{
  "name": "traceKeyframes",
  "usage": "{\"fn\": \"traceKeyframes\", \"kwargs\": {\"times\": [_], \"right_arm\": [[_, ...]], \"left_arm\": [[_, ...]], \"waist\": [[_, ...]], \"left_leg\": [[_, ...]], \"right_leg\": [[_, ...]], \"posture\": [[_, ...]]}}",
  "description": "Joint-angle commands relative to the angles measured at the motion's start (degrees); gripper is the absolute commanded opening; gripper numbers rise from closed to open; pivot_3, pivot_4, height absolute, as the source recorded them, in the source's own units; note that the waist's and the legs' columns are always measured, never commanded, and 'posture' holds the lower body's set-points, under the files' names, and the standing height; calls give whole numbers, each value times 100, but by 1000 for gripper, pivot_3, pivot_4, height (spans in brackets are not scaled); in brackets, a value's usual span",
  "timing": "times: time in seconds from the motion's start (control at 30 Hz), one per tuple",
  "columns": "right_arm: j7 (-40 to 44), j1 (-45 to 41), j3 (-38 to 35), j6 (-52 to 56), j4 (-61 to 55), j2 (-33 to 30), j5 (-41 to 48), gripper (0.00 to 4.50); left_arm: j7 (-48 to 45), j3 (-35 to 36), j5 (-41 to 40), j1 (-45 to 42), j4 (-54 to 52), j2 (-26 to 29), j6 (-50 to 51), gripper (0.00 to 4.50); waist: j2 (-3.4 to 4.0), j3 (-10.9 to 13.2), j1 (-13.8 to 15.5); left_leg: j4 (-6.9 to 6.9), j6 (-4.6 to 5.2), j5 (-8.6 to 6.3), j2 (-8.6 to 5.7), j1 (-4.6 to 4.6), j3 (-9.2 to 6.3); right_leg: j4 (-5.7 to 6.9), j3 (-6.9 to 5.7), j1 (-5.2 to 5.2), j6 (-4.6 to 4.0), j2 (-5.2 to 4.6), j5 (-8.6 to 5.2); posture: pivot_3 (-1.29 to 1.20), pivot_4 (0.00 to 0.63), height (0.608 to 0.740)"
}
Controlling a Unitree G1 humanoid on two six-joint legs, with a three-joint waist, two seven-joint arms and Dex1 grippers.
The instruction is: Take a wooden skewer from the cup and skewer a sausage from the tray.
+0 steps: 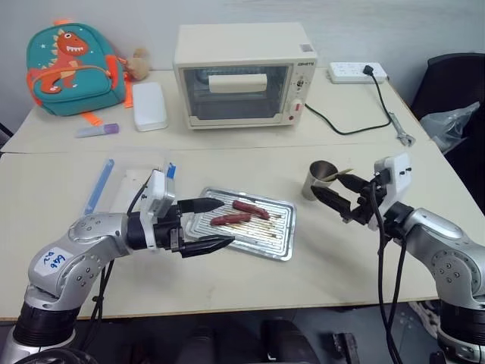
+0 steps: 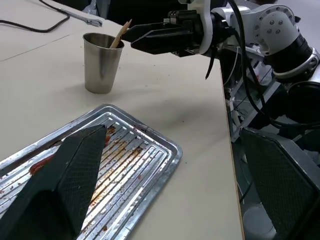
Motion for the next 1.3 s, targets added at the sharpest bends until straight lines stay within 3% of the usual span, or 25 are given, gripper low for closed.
{"fn": "traceKeyframes", "kwargs": {"times": [0.03, 0.5, 1.3], "right_arm": [[-4, -14, -236, -54, -191, -113, 95, 4500], [-119, 226, -515, -18, -332, -274, 96, 4500], [-175, -204, -77, -97, -127, 22, 13, 4500]], "left_arm": [[-103, 58, 34, -143, -11, 76, -76, 4469], [-274, -32, 245, -513, 251, 10, -144, 4469], [-266, -141, 351, -750, 308, -134, -187, 4469]], "waist": [[0, 0, 0], [0, 0, 3], [0, 0, 1]], "left_leg": [[0, 0, 0, 0, 0, 0], [2, 0, 0, -1, 0, 0], [2, 0, 0, 0, 0, 0]], "right_leg": [[0, 0, 0, 0, 0, 0], [1, 1, 0, 2, -1, 1], [3, 0, 0, 2, 0, 1]], "posture": [[0, 150, 740], [0, 150, 740], [0, 150, 740]]}}
